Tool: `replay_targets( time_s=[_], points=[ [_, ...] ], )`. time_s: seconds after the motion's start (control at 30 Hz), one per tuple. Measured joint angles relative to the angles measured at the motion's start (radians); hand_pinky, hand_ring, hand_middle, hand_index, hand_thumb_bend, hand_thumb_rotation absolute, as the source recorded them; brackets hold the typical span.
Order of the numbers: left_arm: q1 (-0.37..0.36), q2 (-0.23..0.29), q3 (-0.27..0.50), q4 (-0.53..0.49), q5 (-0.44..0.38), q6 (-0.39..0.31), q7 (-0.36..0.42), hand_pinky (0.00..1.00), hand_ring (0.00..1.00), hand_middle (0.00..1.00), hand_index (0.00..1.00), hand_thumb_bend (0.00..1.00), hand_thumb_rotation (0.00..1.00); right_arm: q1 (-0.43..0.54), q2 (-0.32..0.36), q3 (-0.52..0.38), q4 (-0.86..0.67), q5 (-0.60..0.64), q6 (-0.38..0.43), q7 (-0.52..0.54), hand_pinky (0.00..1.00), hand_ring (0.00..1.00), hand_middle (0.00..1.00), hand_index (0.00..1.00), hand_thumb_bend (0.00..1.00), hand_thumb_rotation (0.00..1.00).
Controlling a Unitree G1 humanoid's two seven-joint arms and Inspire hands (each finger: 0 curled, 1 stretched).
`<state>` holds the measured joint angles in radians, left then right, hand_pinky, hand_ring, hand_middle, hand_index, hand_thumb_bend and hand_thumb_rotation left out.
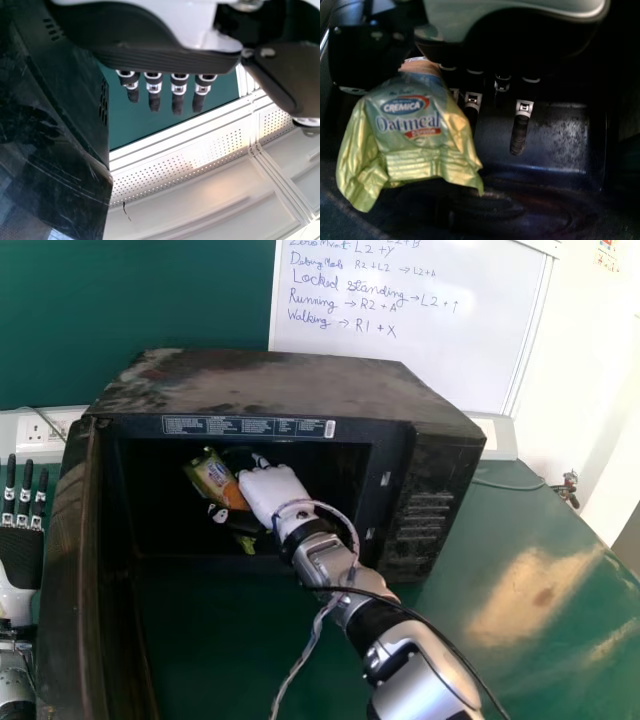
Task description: Put biscuit inside oven
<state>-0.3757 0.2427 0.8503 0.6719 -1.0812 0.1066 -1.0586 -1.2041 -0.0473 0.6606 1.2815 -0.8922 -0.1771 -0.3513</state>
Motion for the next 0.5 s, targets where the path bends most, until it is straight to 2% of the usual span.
replay_targets(
  time_s=[0.33, 0.5],
  points=[
    [0.003, 0.000, 0.000, -0.004, -0.001, 0.014, 0.006, 0.00, 0.00, 0.48, 0.49, 0.51, 0.00, -0.007, 0.002, 0.002, 0.022, 0.002, 0.008, 0.008, 0.50, 0.43, 0.50, 0.53, 0.52, 0.00],
    [0.003, 0.001, 0.000, -0.005, -0.001, 0.018, 0.003, 0.00, 0.00, 0.48, 0.49, 0.51, 0.00, -0.013, 0.003, 0.009, 0.027, -0.001, 0.043, 0.000, 0.50, 0.42, 0.50, 0.54, 0.51, 0.00]
  ],
)
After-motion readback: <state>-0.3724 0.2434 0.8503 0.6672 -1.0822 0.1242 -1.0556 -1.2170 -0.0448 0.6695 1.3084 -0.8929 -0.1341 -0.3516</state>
